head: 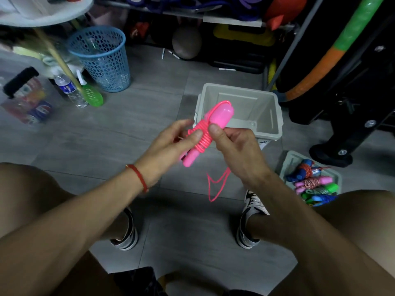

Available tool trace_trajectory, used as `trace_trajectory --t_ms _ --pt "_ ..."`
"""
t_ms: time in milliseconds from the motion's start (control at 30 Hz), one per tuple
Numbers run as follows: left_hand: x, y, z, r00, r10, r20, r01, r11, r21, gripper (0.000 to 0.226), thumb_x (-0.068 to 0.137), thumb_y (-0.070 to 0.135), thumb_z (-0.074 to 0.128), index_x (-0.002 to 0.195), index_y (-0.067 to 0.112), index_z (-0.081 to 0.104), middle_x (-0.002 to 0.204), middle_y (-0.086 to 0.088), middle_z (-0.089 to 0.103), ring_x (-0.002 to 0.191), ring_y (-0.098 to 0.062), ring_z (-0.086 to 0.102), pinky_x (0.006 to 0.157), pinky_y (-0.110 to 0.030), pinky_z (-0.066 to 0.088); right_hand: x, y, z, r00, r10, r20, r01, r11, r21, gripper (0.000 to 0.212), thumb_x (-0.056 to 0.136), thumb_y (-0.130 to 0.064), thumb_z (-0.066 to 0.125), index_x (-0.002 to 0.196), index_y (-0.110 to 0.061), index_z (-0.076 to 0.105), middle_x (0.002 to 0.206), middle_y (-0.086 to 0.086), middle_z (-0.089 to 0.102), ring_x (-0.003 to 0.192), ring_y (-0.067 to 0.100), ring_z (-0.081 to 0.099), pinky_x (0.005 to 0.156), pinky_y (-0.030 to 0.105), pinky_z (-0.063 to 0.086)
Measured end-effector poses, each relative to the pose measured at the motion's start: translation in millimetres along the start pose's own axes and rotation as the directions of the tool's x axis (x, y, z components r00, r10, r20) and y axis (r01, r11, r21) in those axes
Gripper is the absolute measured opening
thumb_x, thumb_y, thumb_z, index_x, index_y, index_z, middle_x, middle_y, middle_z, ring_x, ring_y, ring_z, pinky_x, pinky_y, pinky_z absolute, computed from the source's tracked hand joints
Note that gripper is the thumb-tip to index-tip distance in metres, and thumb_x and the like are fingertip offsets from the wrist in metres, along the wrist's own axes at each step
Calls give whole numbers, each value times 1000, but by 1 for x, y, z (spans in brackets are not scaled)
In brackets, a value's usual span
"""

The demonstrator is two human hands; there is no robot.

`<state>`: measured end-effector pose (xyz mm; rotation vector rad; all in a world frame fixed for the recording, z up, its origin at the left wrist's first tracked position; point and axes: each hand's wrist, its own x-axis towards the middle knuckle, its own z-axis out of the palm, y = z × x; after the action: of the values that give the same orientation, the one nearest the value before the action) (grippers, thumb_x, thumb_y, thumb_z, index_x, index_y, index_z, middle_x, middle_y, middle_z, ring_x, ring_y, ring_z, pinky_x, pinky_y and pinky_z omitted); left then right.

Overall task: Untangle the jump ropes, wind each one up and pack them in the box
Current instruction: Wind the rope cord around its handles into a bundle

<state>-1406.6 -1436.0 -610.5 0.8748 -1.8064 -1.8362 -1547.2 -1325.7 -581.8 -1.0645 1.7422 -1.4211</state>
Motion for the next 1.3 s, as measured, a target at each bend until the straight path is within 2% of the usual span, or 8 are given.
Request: trace_trajectory --t_ms 133,300,467,767,933,1133,1200,1300 --pt "-7 10 -7 917 -143 373 235 948 -214 33 92 30 57 110 4 60 96 -22 70 65 -26 60 69 -40 54 0 4 0 997 -27 73 30 999 -40 51 103 -23 54 52 -25 46 47 -16 36 44 1 31 50 12 28" --pt "-1 0 5 997 -39 59 37 998 43 16 97 29 58 104 15 56 76 -6 60 54 -12 46 56 -32 41 1 14 9 998 32 -56 -37 995 -88 50 101 -35 57 54 -19 50 52 -9 36 48 6 28 47 19 26" --pt "6 -11 -13 988 77 -133 -7 887 461 33 84 50 53 102 22 56 81 0 67 66 -15 57 65 -36 45 -3 18 9 974 225 17 -218 957 -192 25 98 -26 59 90 -11 76 53 -8 56 46 3 40 49 19 35" --pt "-2 -22 15 901 425 -86 -199 582 788 45 95 40 44 127 7 47 102 -17 62 90 -42 60 71 -49 50 -3 11 19 977 183 -109 -205 947 -247 48 97 -25 59 50 -16 58 42 -11 52 38 4 42 52 25 32" --pt "-13 -27 35 861 509 -7 -157 279 948 60 94 43 41 143 9 41 101 -10 51 87 -34 53 69 -42 40 -7 3 18 968 148 -201 -177 975 -134 46 89 -53 68 63 -15 71 50 -9 60 50 5 53 57 25 42" --pt "-14 -16 25 938 345 22 -314 824 472 58 97 54 42 150 30 35 118 0 51 105 -15 62 97 -36 49 1 0 -4 996 43 -76 -40 999 31 29 95 -30 68 80 -7 79 62 -3 67 60 3 50 62 17 43" --pt "-8 -4 18 988 153 -20 -150 982 117 50 94 53 51 138 29 47 115 -3 64 99 -20 68 92 -45 53 0 0 -7 999 0 38 -1 1000 31 26 98 -23 62 81 -10 77 61 -10 65 60 1 50 63 13 42" --pt "-8 8 9 936 -135 324 251 903 -349 45 96 34 50 132 9 55 109 -16 69 84 -32 67 82 -48 54 -1 5 -9 981 -1 196 -22 993 116 31 103 -18 54 91 6 71 69 -1 69 62 9 57 68 24 52"
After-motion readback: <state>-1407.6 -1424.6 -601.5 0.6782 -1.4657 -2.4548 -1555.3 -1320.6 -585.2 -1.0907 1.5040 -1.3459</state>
